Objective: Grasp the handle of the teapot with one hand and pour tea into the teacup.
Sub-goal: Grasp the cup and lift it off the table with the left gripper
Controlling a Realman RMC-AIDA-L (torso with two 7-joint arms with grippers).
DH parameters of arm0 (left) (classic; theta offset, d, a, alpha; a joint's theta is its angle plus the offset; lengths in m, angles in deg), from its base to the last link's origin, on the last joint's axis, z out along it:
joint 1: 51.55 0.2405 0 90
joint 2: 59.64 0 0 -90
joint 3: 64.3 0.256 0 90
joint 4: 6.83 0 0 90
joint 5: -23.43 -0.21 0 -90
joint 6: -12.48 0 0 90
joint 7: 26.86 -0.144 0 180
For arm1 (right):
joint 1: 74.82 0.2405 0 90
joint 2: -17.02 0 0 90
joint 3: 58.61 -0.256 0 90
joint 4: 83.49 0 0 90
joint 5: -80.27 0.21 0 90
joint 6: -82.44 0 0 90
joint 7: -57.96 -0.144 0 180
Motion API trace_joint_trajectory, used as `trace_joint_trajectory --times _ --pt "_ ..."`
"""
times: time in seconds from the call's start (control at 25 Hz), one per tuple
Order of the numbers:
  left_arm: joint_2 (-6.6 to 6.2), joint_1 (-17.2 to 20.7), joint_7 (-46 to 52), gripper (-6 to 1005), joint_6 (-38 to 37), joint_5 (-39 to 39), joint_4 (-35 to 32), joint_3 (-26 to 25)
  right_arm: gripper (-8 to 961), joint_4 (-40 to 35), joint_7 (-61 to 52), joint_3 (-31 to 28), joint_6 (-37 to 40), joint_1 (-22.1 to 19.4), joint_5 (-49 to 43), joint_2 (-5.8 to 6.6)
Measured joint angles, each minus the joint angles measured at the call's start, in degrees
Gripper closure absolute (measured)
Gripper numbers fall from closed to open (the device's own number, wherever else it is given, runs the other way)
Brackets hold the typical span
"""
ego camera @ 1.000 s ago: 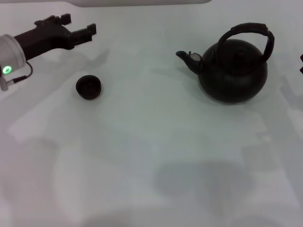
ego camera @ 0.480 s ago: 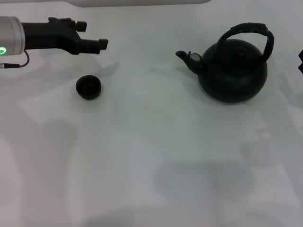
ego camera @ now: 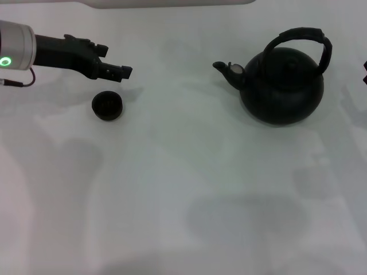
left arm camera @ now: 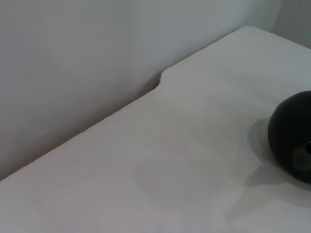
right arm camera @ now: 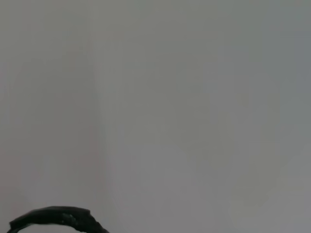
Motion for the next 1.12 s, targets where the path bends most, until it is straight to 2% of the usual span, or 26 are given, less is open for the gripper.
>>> trace_joint_trajectory --times 0.56,1.12 --pt "0.06 0.1 1.4 145 0.4 -4.6 -1.3 0.0 90 0.0 0.0 -0.1 -0.1 0.1 0.1 0.00" --pt "0.07 -0.5 3.4 150 5.0 -8.9 -4.2 0.0 90 0.0 0.0 -0.1 -0.1 0.1 0.1 0.00"
